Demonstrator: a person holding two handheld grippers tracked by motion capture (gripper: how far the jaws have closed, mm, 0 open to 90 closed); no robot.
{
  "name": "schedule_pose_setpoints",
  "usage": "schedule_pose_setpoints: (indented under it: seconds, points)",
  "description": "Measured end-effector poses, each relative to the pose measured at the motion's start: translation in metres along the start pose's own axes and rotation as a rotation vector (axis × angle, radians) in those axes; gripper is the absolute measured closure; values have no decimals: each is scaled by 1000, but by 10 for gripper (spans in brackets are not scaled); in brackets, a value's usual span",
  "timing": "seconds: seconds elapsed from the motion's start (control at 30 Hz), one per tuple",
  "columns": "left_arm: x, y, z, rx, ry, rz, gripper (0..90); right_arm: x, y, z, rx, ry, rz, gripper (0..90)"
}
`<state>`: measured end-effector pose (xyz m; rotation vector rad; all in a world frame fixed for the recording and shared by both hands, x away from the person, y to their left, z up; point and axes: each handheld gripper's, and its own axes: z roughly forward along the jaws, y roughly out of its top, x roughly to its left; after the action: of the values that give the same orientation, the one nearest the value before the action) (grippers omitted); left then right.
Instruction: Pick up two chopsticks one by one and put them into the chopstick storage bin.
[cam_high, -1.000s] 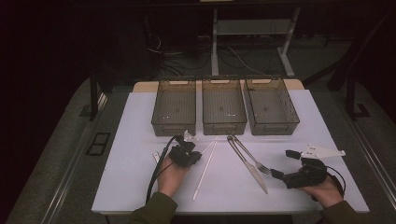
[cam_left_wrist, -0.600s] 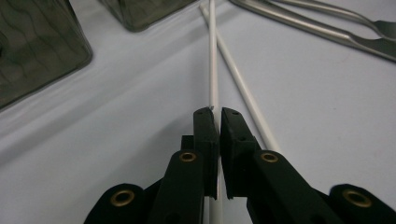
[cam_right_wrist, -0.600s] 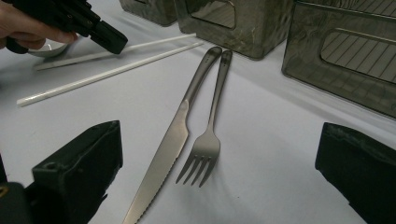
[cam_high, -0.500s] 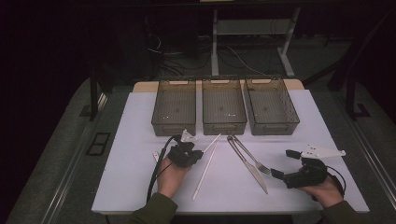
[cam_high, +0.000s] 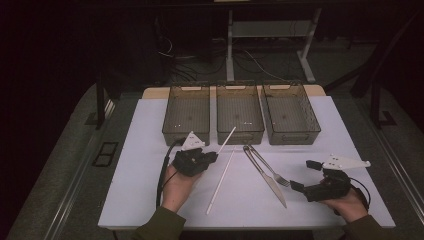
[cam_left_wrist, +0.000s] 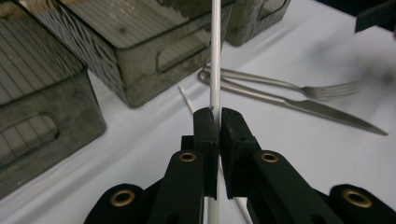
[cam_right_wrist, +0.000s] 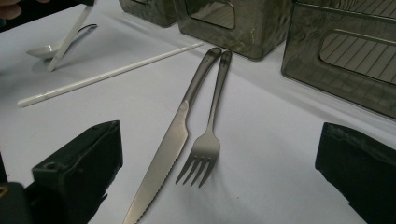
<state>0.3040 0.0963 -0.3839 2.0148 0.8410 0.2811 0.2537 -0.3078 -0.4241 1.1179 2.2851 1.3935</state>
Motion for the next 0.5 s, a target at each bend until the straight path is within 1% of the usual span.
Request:
schedule_pose_setpoints:
  seconds: [0.37,0.43,0.5]
  points:
    - [6,9,-25,-90,-28,25,855,0,0,0,-2,0,-2,10]
    - [9,10,-28,-94,-30,31,856,-1,0,0,-3,3,0,10]
    - [13,10,-31,-104,-37,25,856,-1,0,0,-4,6,5,10]
